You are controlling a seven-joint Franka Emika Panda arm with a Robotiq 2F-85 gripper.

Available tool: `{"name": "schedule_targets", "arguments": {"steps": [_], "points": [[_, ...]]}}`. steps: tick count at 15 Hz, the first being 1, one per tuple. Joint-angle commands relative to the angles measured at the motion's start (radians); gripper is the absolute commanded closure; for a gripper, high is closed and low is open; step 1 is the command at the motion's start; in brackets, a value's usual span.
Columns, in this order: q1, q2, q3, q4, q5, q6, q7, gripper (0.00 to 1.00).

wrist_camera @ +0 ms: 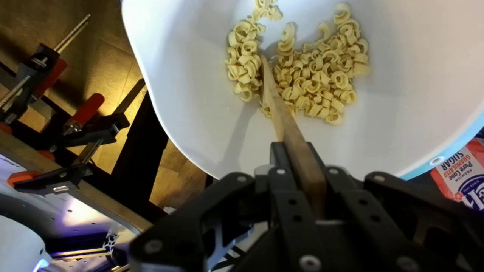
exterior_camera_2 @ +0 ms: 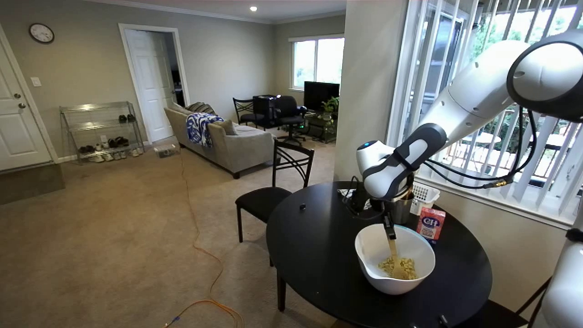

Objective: Use the wooden spoon to stir the contents in the white bowl.

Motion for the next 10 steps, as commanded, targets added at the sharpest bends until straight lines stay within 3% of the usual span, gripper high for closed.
{"name": "schedule_targets", "arguments": {"steps": [1,6,10], "points": [[0.014,0.008,0.014,0.012,-0.13,-0.07,0.087,0.95],[0.034,0.086,0.048,0.114,-0.283,-0.112,0.055,0.95],[0.046,0.147,0.074,0.193,-0.301,-0.071,0.045,0.95]]}}
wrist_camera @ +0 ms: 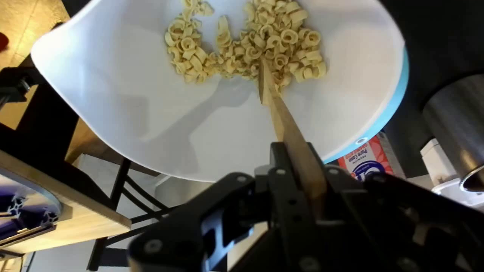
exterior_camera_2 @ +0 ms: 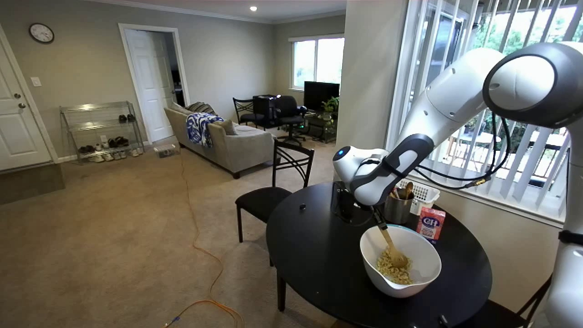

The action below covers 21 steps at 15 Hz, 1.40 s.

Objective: Use the wooden spoon to stir the contents in the white bowl.

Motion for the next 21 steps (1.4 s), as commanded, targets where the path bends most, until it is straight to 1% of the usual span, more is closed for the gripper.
{"name": "schedule_targets", "arguments": {"steps": [1,3,6,7,9,12,15,17,21], "points": [[0.007,0.057,0.022,0.072,-0.016,0.039,-0.015,0.95],[0.009,0.073,0.033,0.087,-0.007,0.071,-0.035,0.95],[-0.011,0.077,0.049,0.076,0.029,0.196,-0.109,0.95],[-0.015,0.078,0.05,0.072,0.046,0.221,-0.138,0.95],[-0.04,0.082,0.065,0.069,0.155,0.253,-0.25,0.95],[-0.065,0.083,0.079,0.077,0.358,0.245,-0.431,0.95],[-0.079,0.089,0.086,0.103,0.536,0.193,-0.576,0.95],[-0.077,0.088,0.077,0.112,0.608,0.157,-0.634,0.95],[-0.07,0.08,0.051,0.113,0.659,0.089,-0.647,0.95]]}}
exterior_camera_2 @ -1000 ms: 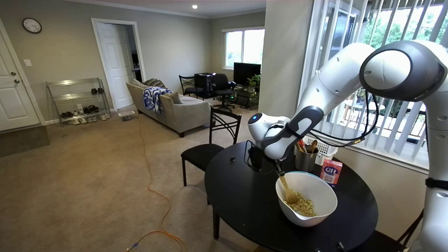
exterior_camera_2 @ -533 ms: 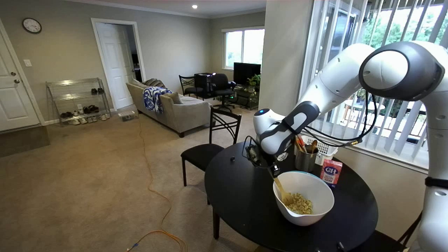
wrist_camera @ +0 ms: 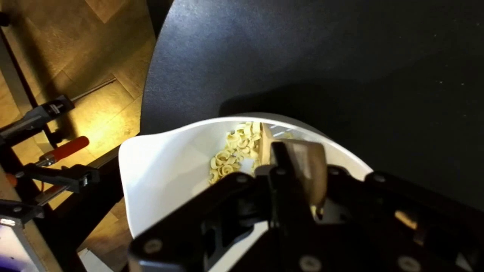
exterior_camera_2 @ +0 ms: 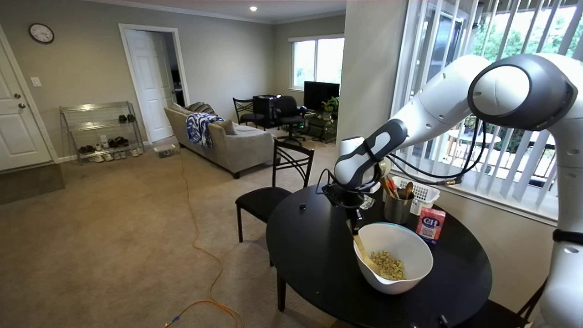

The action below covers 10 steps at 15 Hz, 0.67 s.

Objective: Use the wooden spoon to stir the contents in the white bowl.

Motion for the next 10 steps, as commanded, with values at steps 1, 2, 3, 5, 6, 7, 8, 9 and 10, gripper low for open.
{"name": "schedule_targets", "arguments": {"steps": [1,2,3,5,6,7,8,9,10], "points": [[-0.006,-0.002,-0.007,-0.004,0.081,-0.051,-0.037,0.95],[-0.008,-0.004,-0.011,-0.008,0.088,-0.059,-0.034,0.95],[-0.007,-0.01,-0.02,-0.018,0.09,-0.066,-0.024,0.95],[-0.003,-0.016,-0.037,-0.029,0.082,-0.074,-0.002,0.95],[-0.001,-0.017,-0.044,-0.031,0.078,-0.076,0.004,0.95],[0.006,-0.021,-0.055,-0.041,0.058,-0.065,0.02,0.95],[0.01,-0.021,-0.062,-0.045,0.047,-0.06,0.027,0.94],[0.023,-0.022,-0.074,-0.055,0.006,-0.043,0.039,0.95],[0.029,-0.023,-0.081,-0.063,-0.02,-0.034,0.037,0.95]]}}
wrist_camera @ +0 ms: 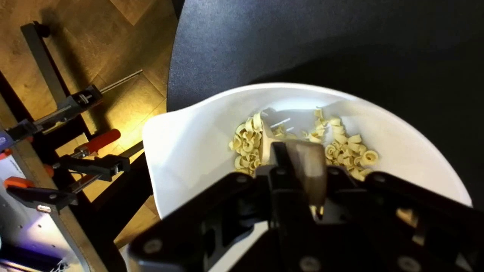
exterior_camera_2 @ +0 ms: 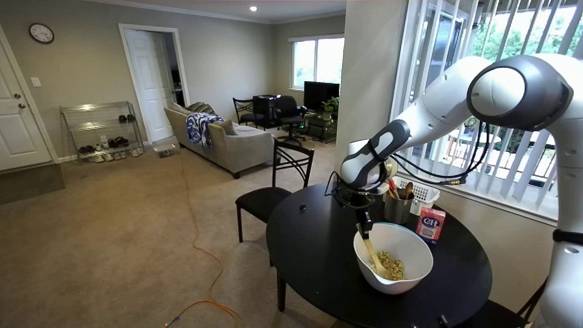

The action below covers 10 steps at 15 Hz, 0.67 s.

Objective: Use the wooden spoon to stir the contents in the white bowl.

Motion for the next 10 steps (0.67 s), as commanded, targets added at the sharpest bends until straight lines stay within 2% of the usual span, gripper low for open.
{"name": "schedule_targets", "arguments": {"steps": [1,5,10], "points": [[0.04,-0.02,-0.034,-0.052,-0.11,0.039,0.036,0.95],[0.065,-0.017,-0.052,-0.077,-0.247,0.072,0.058,0.95],[0.097,-0.013,-0.068,-0.097,-0.405,0.175,0.091,0.95]]}}
